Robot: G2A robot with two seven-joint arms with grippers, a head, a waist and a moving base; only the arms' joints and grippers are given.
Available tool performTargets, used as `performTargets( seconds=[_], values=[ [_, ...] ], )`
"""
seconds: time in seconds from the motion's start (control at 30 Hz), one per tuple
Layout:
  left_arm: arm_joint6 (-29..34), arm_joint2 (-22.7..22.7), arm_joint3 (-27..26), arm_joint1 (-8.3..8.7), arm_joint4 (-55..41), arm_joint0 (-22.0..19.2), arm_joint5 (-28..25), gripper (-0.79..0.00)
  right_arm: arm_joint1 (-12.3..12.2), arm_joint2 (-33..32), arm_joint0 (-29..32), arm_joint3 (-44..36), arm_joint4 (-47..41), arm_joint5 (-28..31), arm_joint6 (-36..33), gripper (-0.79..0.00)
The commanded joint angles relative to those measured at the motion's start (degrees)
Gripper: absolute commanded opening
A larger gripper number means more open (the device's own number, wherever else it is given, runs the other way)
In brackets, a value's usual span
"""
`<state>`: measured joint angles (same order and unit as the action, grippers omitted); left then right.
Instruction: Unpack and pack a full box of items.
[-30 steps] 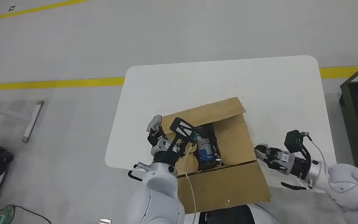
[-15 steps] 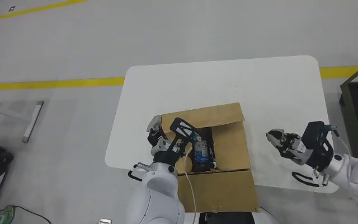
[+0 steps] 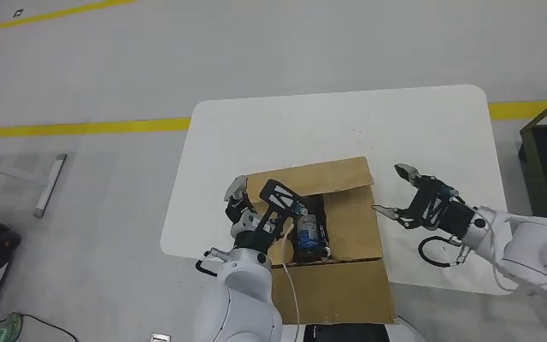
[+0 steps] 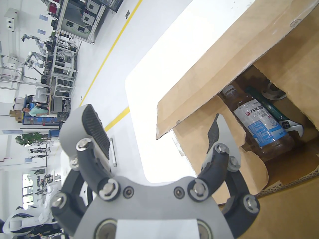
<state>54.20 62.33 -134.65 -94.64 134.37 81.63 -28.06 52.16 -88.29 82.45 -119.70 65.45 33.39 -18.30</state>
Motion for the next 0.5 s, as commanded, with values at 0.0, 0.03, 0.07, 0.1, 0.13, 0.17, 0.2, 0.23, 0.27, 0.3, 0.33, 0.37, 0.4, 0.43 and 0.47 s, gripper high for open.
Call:
performTargets(
  seconds=[0.0, 0.03, 0.07, 0.1, 0.13, 0.17, 0.2, 0.23, 0.27, 0.3, 0.33, 0.37, 0.4, 0.43, 0.47],
  values=[
    [0.0, 0.0, 0.0, 0.00, 0.0, 0.0, 0.0, 0.000, 0.2, 2.3, -2.6, 1.0, 0.8, -0.6, -0.6, -0.197],
    [0.0, 0.0, 0.0, 0.00, 0.0, 0.0, 0.0, 0.000, 0.3, 3.5, -4.0, 1.4, 1.5, -0.5, -1.1, -0.228],
    [0.0, 0.0, 0.0, 0.00, 0.0, 0.0, 0.0, 0.000, 0.4, 4.6, -5.3, 2.0, 2.0, -0.5, -1.4, -0.299],
    [0.0, 0.0, 0.0, 0.00, 0.0, 0.0, 0.0, 0.000, 0.5, 5.8, -6.7, 2.7, 2.5, -0.7, -2.0, -0.348],
    [0.0, 0.0, 0.0, 0.00, 0.0, 0.0, 0.0, 0.000, 0.7, 6.9, -8.2, 3.3, 2.9, -1.1, -2.4, -0.406],
    [0.0, 0.0, 0.0, 0.00, 0.0, 0.0, 0.0, 0.000, 0.8, 8.0, -9.5, 4.2, 2.8, -1.4, -2.8, -0.428],
    [0.0, 0.0, 0.0, 0.00, 0.0, 0.0, 0.0, 0.000, 1.0, 9.0, -11.0, 5.1, 3.2, -1.6, -3.5, -0.471],
    [0.0, 0.0, 0.0, 0.00, 0.0, 0.0, 0.0, 0.000, 1.1, 9.9, -12.5, 5.8, 3.7, -1.8, -4.2, -0.696],
    [0.0, 0.0, 0.0, 0.00, 0.0, 0.0, 0.0, 0.000, 1.3, 10.9, -13.7, 6.7, 3.9, -2.1, -4.8, -0.785],
    [0.0, 0.0, 0.0, 0.00, 0.0, 0.0, 0.0, 0.000, 1.4, 11.6, -15.0, 7.3, 3.8, -2.3, -5.3, -0.785],
    [0.0, 0.0, 0.0, 0.00, 0.0, 0.0, 0.0, 0.000, 1.6, 12.2, -16.2, 8.0, 3.7, -2.6, -5.9, -0.785],
    [0.0, 0.0, 0.0, 0.00, 0.0, 0.0, 0.0, 0.000, 1.7, 12.7, -17.3, 8.5, 3.2, -3.0, -6.5, -0.785],
    [0.0, 0.0, 0.0, 0.00, 0.0, 0.0, 0.0, 0.000, 1.9, 13.1, -18.1, 9.0, 1.6, -3.3, -6.8, -0.785],
    [0.0, 0.0, 0.0, 0.00, 0.0, 0.0, 0.0, 0.000, 2.0, 13.4, -18.9, 9.6, 0.4, -3.3, -7.5, -0.785],
    [0.0, 0.0, 0.0, 0.00, 0.0, 0.0, 0.0, 0.000, 2.1, 13.7, -19.6, 10.3, -0.9, -3.2, -8.8, -0.785]
  ],
)
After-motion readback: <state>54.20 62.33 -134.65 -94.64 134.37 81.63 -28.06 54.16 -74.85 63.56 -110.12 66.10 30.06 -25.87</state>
